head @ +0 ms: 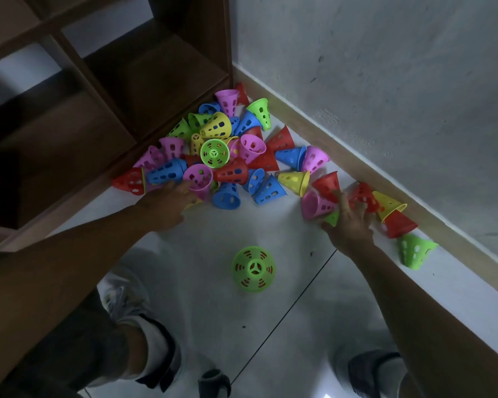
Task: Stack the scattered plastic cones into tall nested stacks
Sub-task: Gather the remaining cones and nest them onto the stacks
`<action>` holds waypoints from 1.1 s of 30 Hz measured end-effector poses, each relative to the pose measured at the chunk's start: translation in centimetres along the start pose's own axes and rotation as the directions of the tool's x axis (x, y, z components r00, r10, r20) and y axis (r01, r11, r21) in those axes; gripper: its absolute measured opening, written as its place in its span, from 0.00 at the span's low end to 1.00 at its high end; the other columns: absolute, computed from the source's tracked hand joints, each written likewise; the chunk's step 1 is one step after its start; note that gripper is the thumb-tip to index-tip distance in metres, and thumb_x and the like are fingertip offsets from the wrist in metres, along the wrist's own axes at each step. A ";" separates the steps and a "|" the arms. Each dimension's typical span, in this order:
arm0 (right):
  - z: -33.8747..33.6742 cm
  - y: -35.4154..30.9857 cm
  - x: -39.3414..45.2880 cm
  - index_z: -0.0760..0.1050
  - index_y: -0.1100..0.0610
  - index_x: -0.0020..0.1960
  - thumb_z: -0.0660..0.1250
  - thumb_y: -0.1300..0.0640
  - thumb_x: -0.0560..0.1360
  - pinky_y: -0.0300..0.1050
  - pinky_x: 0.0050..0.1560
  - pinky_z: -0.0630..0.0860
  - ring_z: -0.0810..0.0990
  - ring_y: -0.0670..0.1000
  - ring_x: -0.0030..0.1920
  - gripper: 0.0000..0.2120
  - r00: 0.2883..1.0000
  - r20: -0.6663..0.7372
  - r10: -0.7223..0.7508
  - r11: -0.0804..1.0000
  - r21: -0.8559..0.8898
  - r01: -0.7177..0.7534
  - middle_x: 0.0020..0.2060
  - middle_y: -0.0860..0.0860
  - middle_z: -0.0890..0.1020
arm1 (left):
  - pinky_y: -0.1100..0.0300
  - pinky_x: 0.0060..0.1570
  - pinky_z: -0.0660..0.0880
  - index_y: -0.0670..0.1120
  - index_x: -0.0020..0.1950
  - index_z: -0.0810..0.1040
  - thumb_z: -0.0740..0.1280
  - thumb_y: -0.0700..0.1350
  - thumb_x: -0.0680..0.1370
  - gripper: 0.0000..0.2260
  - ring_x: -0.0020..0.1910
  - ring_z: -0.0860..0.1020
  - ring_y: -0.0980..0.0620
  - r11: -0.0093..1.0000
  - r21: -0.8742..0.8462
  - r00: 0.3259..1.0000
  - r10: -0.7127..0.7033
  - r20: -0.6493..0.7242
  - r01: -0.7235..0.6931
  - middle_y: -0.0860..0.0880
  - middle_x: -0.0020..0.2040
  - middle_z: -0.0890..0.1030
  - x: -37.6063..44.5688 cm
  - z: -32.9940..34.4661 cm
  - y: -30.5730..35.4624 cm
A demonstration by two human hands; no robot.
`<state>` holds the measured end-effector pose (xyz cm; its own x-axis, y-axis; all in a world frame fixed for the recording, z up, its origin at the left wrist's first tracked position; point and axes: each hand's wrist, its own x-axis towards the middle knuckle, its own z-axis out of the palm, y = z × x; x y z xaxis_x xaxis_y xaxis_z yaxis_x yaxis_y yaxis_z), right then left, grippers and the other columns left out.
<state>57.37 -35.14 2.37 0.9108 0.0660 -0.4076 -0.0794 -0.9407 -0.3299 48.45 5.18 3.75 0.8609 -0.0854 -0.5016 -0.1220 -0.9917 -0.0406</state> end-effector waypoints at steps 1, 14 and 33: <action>0.3 0.1 0.1 0.44 0.39 0.78 0.70 0.44 0.75 0.73 0.68 0.60 0.53 0.68 0.76 0.43 1.000 -0.007 -0.024 0.999 -0.022 0.024 0.76 0.59 0.55 | 0.46 0.57 0.76 0.52 0.72 0.67 0.71 0.44 0.75 0.27 0.70 0.65 0.41 1.000 -0.016 1.000 0.007 -0.020 -0.007 0.47 0.76 0.59 0.1 0.1 0.1; 3.0 0.7 0.3 0.64 0.54 0.75 0.66 0.66 0.77 0.56 0.54 0.80 0.75 0.62 0.58 0.29 0.931 -0.089 -0.353 0.904 -0.289 0.315 0.65 0.63 0.70 | 0.44 0.42 0.79 0.48 0.69 0.70 0.71 0.38 0.72 0.26 0.49 0.79 0.36 0.997 -0.075 0.986 0.013 -0.167 -0.026 0.41 0.66 0.71 1.4 2.1 0.9; 2.5 1.7 -1.2 0.76 0.62 0.55 0.61 0.64 0.80 0.42 0.42 0.74 0.79 0.52 0.43 0.07 0.948 -0.270 -0.169 0.954 0.197 0.226 0.43 0.48 0.77 | 0.56 0.38 0.61 0.39 0.52 0.72 0.64 0.42 0.81 0.07 0.50 0.78 0.37 0.861 -0.508 0.978 -0.086 -0.189 -0.022 0.42 0.44 0.76 -0.2 -6.3 4.4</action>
<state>55.14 -35.97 0.22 0.9862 0.1315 -0.1009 0.0501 -0.8168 -0.5747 50.84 0.27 9.12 0.9460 -0.0160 -0.3237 0.1268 -0.9010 0.4150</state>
